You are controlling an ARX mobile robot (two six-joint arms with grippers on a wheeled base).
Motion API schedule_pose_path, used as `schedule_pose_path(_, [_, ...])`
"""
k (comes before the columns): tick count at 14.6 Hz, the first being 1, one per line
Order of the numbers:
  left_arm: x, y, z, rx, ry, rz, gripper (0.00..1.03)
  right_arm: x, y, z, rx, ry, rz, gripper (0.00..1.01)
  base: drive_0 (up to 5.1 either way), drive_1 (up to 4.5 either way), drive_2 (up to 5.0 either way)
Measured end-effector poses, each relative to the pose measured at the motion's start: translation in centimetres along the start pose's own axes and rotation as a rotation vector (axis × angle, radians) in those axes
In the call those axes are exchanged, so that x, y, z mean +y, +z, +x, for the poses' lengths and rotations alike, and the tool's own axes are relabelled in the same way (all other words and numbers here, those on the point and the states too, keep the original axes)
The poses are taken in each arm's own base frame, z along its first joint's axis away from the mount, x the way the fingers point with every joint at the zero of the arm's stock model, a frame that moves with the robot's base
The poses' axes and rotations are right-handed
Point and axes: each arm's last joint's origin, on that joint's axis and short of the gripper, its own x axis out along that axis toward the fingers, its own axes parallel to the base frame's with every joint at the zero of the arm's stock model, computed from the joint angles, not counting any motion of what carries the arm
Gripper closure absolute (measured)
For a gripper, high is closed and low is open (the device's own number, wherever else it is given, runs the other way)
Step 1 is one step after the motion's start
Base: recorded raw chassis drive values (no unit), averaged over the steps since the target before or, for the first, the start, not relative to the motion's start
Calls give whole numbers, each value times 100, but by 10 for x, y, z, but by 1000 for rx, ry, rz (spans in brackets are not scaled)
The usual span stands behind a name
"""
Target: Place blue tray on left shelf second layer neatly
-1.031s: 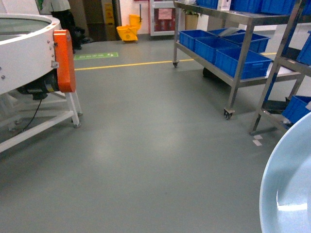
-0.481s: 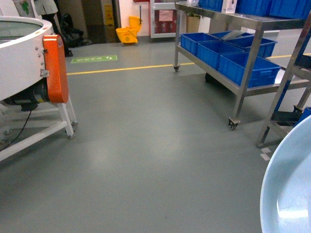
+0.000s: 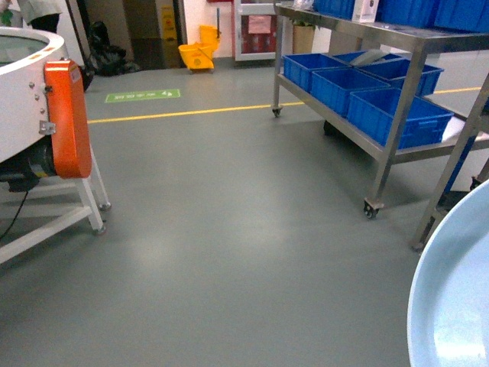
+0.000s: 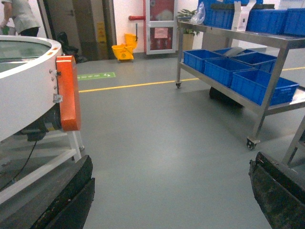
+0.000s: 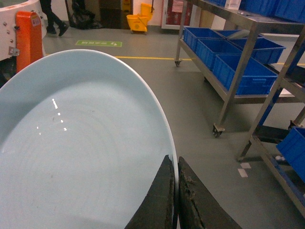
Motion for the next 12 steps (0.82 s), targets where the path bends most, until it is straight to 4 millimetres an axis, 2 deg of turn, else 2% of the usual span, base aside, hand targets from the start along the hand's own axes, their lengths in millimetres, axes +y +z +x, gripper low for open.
schedule_pose_path(5, [0, 0, 0, -3, -1, 0, 5, 0, 0, 0, 1, -1, 0, 99, 7, 419, -406])
schedule_pose_path(12, [0, 0, 0, -2, 2, 0, 5, 0, 0, 0, 1, 1, 0, 99, -105, -105, -105])
